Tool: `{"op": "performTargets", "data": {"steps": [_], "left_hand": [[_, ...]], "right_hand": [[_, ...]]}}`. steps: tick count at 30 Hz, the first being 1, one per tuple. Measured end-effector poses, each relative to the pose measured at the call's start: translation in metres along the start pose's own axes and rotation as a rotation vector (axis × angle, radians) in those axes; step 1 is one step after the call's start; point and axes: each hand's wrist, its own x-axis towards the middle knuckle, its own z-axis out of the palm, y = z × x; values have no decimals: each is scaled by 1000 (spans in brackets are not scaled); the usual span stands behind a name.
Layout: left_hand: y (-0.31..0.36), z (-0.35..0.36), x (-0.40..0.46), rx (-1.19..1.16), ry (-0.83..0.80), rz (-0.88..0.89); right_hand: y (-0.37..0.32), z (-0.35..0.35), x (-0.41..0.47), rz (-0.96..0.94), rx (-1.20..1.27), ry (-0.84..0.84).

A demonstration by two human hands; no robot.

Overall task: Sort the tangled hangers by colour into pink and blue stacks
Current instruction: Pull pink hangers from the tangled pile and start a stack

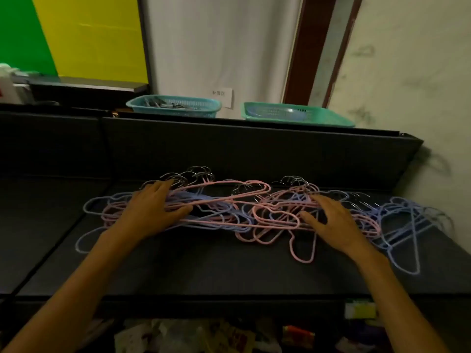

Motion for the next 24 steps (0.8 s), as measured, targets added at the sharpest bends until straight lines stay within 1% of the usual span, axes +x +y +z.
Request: {"op": "performTargets", "data": {"steps": [3, 6, 10, 15, 21, 24], "left_hand": [[6, 6, 12, 35, 17, 25], [15, 11, 20, 37, 2, 63], [22, 12, 29, 121, 6, 91], [32, 13, 29, 16, -3, 73], [31, 12, 21, -41, 43, 55], [33, 10, 18, -40, 106, 78]], "right_hand": [[16, 0, -5, 51, -74, 2], [28, 0, -10, 34, -73, -2], [40, -6, -9, 35, -110, -2], [56, -14, -5, 63, -94, -38], [61, -16, -1, -25, -19, -24], [59, -18, 2, -51, 10, -46]]}}
